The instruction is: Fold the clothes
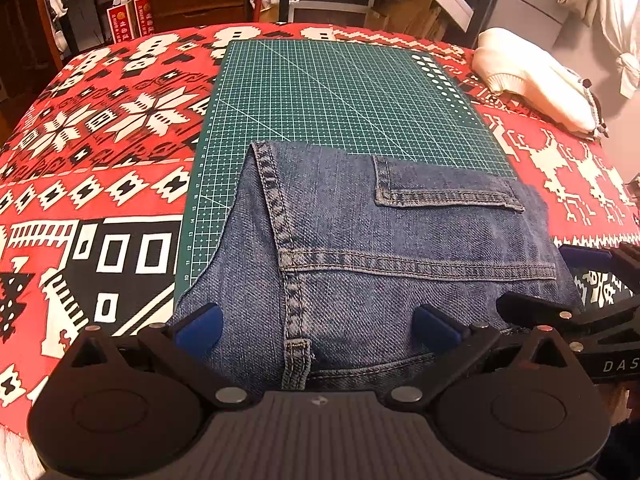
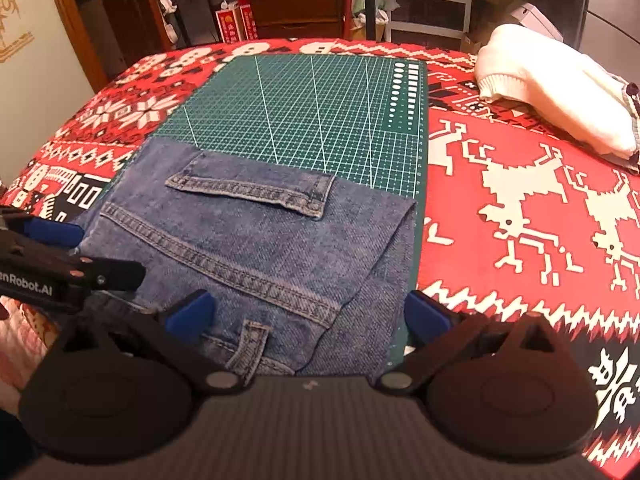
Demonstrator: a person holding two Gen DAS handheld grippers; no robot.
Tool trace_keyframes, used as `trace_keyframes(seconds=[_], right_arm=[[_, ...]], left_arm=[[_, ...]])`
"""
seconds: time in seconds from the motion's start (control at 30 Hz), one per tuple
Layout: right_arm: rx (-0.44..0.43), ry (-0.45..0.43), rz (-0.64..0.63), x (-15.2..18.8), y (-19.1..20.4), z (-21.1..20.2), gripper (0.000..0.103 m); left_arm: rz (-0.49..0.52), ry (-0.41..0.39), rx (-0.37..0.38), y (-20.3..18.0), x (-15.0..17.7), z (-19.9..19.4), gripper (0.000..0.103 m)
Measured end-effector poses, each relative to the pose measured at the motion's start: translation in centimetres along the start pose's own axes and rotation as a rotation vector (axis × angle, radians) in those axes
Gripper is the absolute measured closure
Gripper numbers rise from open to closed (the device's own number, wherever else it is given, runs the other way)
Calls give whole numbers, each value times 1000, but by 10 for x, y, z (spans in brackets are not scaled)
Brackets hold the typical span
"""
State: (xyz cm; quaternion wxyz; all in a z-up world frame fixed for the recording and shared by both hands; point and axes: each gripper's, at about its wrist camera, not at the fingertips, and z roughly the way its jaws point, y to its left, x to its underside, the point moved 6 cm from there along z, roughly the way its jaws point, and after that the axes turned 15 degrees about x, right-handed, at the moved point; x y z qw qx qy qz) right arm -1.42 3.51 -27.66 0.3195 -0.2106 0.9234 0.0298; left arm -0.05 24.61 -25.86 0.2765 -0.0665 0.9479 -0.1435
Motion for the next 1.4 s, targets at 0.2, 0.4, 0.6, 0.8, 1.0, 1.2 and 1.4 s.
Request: trace_keyframes(seconds=[0.2,0.4,0.6,0.8,1.0,1.2,1.4], right_arm=[[-51,-28,72,-2,-13,-6,1],[-166,-37,205,-3,-43,-21,8],[-282,40,396,7,-68,-12,24],[-340,112,565,15,-83,2,26],[-472,213,770,31,-89,13,26],[-535,240,844,28,-88,30,26],[-591,258,898,24,-87,47,26]], left_arm=[[27,-28,-1,-1,-2,-6,5],[19,-74,12,0,-9,-16,14],[-52,-99,28,9,-13,-26,14],[-86,-103,35,12,-12,-31,14],[-103,-91,39,11,-10,-30,14],[-99,-89,51,7,-10,-32,14],[-117,-87,60,5,-11,-32,14]])
